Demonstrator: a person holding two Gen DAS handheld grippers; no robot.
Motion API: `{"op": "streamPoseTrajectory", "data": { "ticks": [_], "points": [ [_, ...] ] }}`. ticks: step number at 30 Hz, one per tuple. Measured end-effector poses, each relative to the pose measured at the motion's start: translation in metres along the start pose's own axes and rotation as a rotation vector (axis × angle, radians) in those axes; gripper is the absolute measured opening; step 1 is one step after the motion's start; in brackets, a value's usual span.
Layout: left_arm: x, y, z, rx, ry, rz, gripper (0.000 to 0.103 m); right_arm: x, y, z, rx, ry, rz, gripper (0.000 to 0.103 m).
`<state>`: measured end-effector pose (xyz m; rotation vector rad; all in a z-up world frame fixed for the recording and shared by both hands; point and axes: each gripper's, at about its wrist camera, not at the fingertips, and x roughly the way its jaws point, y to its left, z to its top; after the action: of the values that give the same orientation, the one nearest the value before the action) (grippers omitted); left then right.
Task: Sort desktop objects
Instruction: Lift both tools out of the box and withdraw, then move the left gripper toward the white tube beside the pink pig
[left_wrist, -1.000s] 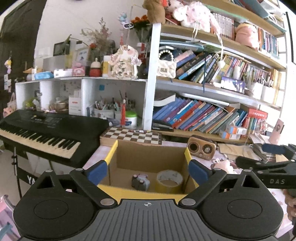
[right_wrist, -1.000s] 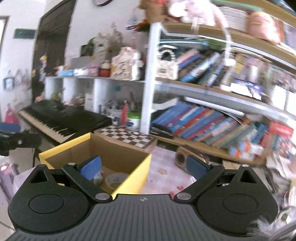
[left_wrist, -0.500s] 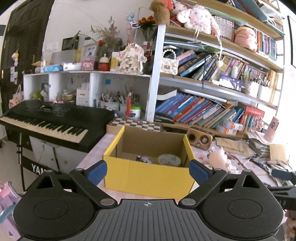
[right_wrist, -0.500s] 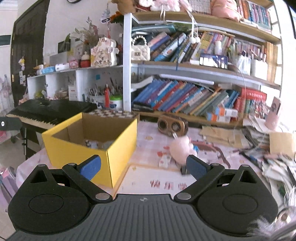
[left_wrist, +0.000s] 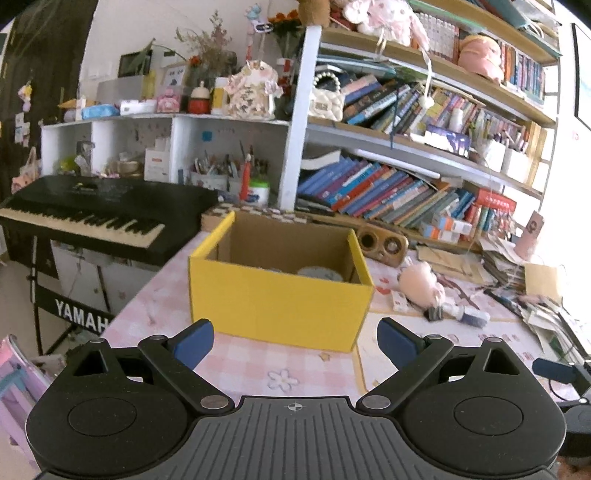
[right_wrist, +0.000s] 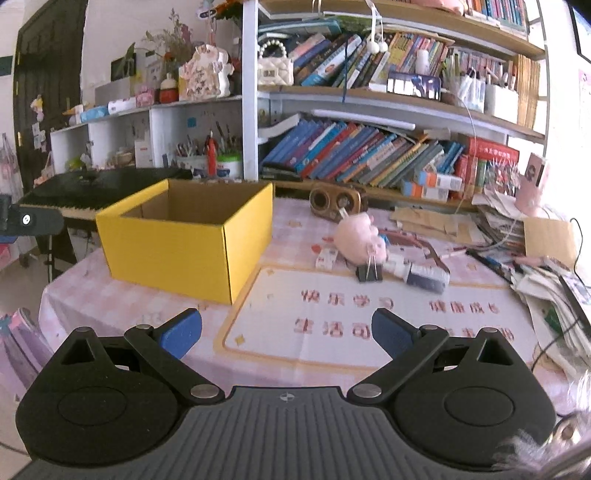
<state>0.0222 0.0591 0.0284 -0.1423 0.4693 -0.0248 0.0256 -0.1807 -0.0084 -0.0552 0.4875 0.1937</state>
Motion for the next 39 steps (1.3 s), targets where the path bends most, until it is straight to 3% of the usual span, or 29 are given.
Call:
{"op": "streamPoseTrajectory", "data": {
  "ticks": [11,39],
  "points": [
    [0.008,-0.032,-0.021,0.06,0.087,-0.069,0.097,-0.013,-0.001,-0.03,-0.015,0.064,-0.034,0.099],
    [0.068,-0.124,-0.021,0.173,0.212,-0.258,0.097,-0.002,-0.079,-0.034,0.089,0.127,-0.183,0.099]
  ]
}}
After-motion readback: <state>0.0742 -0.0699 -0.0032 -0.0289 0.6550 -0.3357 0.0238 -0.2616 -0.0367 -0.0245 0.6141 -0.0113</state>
